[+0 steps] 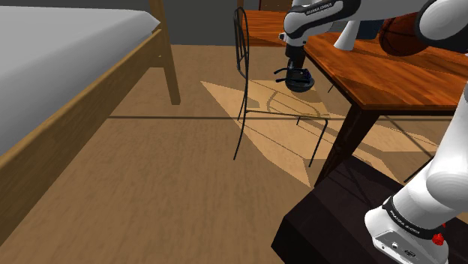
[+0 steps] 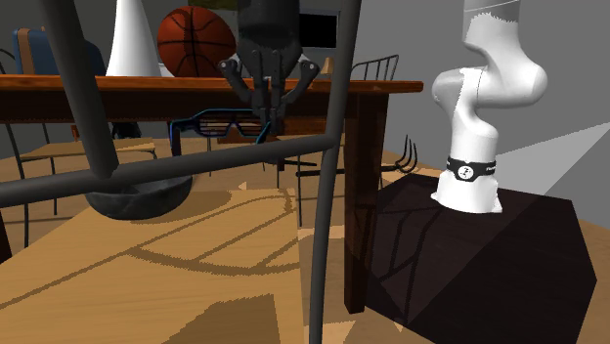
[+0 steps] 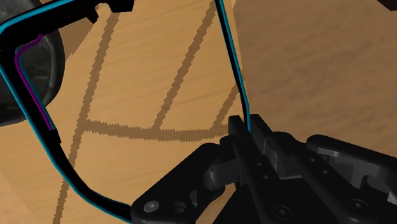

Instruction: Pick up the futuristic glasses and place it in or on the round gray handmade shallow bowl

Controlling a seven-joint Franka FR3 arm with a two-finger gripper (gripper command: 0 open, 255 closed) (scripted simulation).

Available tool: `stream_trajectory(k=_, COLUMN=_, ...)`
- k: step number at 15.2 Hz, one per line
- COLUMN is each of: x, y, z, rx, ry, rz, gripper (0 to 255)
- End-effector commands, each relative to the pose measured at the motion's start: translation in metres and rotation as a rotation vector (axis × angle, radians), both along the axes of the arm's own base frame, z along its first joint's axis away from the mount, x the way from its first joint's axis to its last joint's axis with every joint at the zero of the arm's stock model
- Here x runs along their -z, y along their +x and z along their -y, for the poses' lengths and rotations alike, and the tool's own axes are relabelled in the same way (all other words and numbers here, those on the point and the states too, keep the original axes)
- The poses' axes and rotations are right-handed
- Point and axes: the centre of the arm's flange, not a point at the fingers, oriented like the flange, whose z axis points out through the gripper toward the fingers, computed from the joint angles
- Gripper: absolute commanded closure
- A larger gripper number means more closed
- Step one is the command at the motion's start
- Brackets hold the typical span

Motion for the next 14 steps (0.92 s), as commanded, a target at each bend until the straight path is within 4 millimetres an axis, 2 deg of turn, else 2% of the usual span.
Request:
stream_trajectory(k=1, x=-0.005, y=0.004, z=0.012, rx=0.000, ry=0.000, rz=0.000, gripper=255)
stream_trajectory(k=14, x=-0.012, y=0.055, z=0.176, rx=0.000, ry=0.000, rz=0.000, gripper=255)
